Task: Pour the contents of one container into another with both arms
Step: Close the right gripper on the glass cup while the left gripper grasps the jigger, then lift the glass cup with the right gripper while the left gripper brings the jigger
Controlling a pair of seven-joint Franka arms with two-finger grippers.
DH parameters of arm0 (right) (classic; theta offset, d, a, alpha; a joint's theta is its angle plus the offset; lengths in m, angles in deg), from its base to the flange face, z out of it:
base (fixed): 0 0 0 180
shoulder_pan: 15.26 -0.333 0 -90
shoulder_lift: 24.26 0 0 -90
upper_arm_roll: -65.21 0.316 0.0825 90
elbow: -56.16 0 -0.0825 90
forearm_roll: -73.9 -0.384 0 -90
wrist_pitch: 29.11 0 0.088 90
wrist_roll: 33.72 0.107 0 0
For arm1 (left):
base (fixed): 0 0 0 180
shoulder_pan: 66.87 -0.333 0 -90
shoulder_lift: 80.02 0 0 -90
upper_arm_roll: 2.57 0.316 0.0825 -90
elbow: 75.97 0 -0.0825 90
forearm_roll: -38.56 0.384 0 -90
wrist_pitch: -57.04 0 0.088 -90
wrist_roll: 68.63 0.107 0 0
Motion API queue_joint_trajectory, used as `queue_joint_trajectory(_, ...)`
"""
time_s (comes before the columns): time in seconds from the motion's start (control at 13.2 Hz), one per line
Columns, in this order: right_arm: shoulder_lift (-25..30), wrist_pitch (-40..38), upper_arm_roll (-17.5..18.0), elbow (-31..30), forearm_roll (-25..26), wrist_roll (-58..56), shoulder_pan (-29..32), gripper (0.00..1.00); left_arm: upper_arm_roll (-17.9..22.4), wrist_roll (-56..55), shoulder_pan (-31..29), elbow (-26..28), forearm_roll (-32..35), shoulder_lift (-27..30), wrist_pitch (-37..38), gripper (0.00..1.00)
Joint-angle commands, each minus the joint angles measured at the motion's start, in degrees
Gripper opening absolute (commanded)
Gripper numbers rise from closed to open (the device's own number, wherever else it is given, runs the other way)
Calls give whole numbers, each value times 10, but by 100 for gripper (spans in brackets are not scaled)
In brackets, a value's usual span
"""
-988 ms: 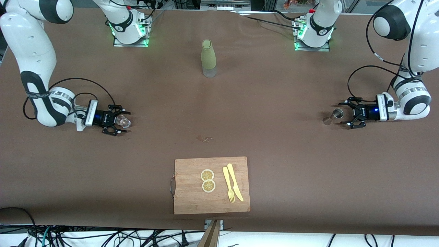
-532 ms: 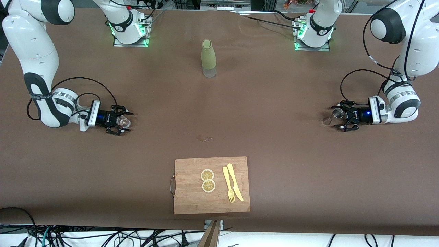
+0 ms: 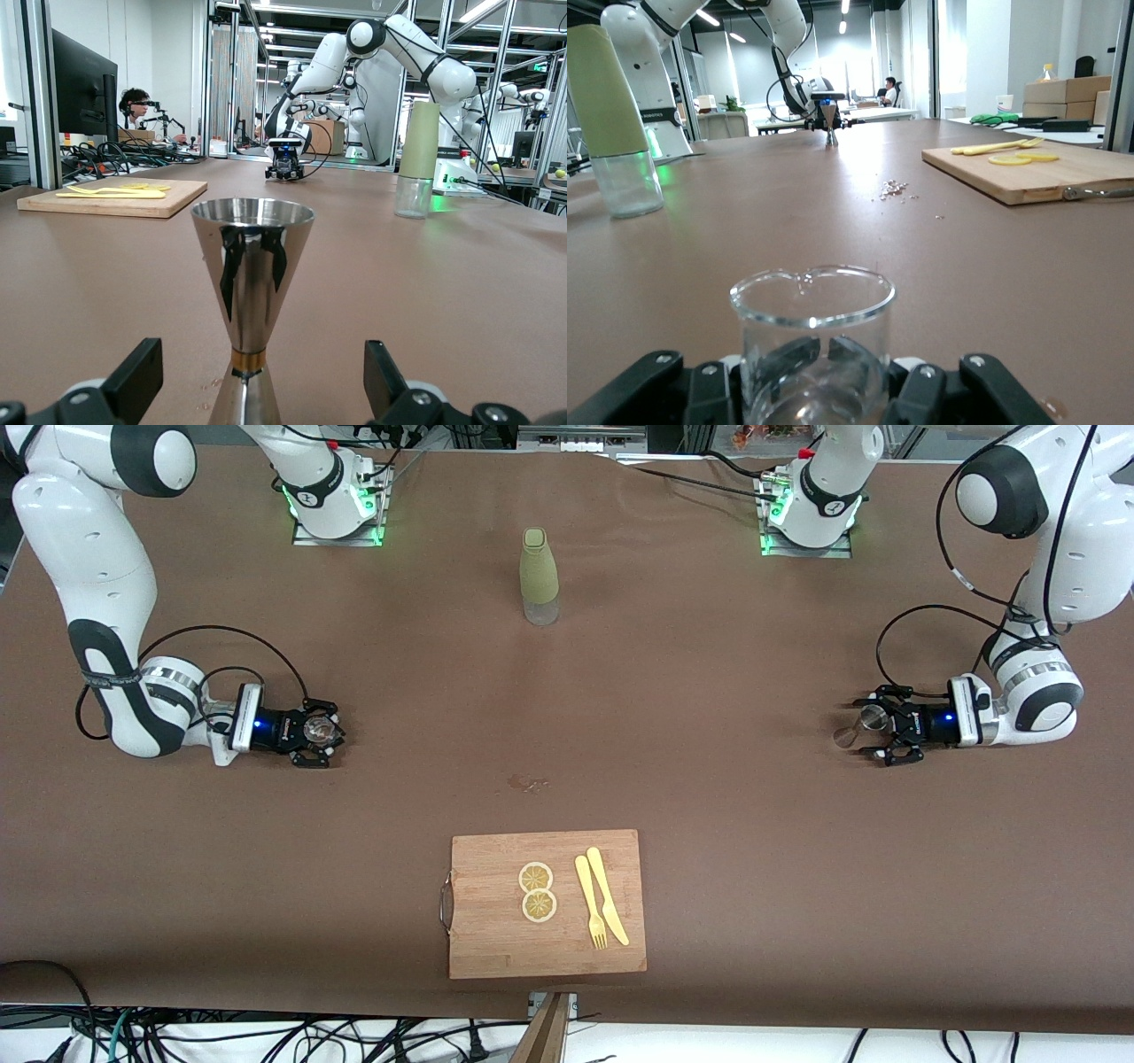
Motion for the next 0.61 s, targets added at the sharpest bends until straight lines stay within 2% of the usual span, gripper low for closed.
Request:
queue_joint_trajectory(0.0,-5,-31,5,25,-9,21,1,0,3,98,1,4,-14,-4,2,88)
queue_joint_trajectory(0.08,-4,-41,9,35,-9,41,-3,0,3,97,1,3,-13,-3,2,87)
queue_joint_trajectory(0.3,2,-61,49,73,-8,91,-7,0,3,97,1,2,-11,-3,6,79)
queue_joint_trajectory(0.46,3,-61,68,110,1,134,-21,0,3,97,1,2,-10,-3,6,63)
queue_joint_trajectory(0.53,1,-63,77,148,19,158,-41,0,3,97,1,2,-9,-3,6,57)
